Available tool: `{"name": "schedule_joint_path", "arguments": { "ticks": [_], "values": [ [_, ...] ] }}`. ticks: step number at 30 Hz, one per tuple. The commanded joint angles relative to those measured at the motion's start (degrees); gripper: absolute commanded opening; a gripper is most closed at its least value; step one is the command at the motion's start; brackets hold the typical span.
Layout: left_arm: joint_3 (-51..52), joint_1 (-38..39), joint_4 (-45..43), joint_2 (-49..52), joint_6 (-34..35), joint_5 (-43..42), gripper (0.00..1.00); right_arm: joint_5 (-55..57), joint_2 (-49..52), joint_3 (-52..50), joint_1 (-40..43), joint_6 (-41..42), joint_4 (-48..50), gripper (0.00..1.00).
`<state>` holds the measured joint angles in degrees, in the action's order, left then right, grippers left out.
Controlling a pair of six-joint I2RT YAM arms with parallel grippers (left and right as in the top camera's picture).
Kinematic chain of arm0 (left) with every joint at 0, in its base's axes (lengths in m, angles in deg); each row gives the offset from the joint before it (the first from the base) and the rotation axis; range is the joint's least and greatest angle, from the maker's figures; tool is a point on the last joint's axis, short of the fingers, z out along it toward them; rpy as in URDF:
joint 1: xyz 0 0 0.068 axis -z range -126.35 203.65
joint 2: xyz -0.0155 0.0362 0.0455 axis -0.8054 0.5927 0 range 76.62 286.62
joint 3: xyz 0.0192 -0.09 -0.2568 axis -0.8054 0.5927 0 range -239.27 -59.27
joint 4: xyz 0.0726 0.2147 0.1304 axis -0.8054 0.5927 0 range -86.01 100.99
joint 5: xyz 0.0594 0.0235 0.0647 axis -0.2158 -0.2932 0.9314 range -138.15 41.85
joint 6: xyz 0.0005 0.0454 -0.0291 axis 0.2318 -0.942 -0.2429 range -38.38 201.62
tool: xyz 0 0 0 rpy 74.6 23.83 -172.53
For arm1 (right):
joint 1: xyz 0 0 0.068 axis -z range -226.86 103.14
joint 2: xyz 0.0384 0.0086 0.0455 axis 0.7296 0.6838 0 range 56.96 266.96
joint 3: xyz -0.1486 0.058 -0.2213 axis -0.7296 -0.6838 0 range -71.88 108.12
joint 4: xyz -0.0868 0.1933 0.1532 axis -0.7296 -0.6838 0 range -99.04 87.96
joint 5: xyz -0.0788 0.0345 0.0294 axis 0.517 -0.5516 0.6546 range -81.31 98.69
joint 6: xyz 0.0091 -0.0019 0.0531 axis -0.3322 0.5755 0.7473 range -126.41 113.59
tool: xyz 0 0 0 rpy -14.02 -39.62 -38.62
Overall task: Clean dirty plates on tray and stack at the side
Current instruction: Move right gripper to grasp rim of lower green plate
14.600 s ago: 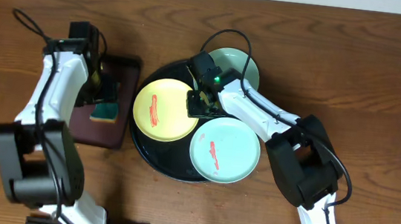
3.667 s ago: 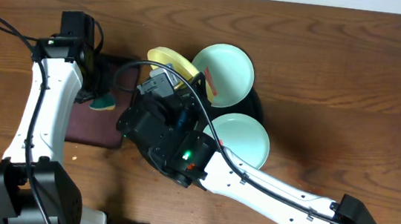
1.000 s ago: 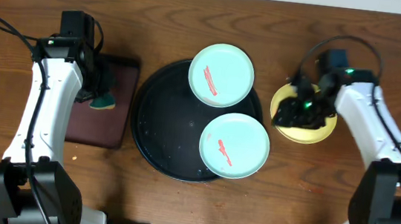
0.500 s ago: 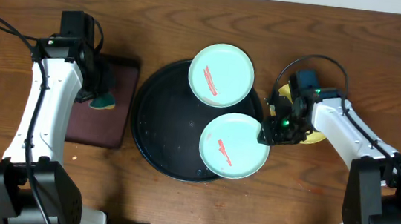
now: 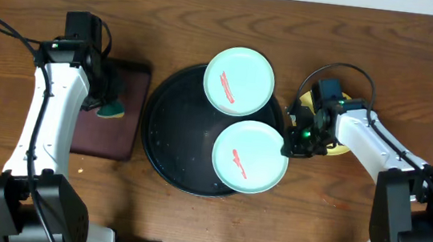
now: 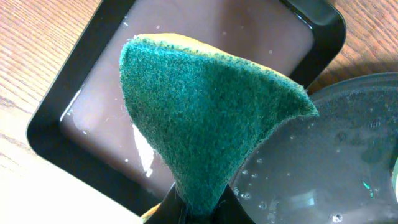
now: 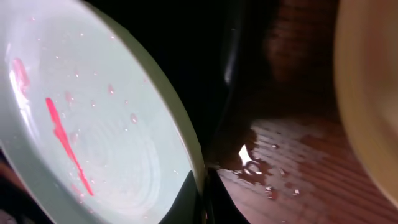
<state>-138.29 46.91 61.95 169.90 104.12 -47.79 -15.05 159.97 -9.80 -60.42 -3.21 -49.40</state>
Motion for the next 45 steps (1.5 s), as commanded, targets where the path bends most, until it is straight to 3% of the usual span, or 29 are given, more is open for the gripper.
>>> {"name": "schedule_joint_path", "arguments": {
  "ticks": [1,9,14,19,22,28,32,36,42,45],
  "values": [
    [0.2,-0.3,-0.2,0.4,-0.1,0.3,0.08,-4.2,-0.4,3.1,-2.7,6.6,0.7,0.01],
    [0.2,-0.2,-0.1,0.4,-0.1,0.3,0.08,2.4,-0.3,3.8,-13.2,27.3,8.6,0.02],
    [0.5,-0.2,-0.2,0.4,-0.1,0.3,0.07,12.7,-0.2,3.8,-20.8,34.9,11.9,0.02],
    [1.6,-0.2,-0.4,0.4,-0.1,0.3,0.07,15.4,0.2,3.8,-24.6,34.9,15.1,0.02],
    [1.9,-0.2,-0.7,0.5,-0.1,0.3,0.07,15.5,0.2,3.8,-24.5,34.9,15.2,0.23],
    [1.4,-0.2,-1.5,0.6,-2.1,-2.2,0.07,13.2,0.2,4.0,-23.3,30.1,15.9,0.31],
    [0.4,0.2,-1.4,0.5,-7.6,-10.1,0.07,10.3,0.3,4.3,-21.6,25.5,15.9,0.30],
    [0.3,1.5,-1.0,0.4,-7.9,-14.4,0.07,8.0,2.0,4.3,-20.2,24.0,16.7,0.31],
    [0.4,3.9,-0.6,0.4,-7.8,-14.9,0.07,1.7,5.2,5.0,-19.2,19.8,18.5,0.21],
    [0.4,4.0,-0.6,0.4,-7.8,-14.9,0.07,2.3,6.9,5.6,-19.2,19.9,20.0,0.20]
  ]
}}
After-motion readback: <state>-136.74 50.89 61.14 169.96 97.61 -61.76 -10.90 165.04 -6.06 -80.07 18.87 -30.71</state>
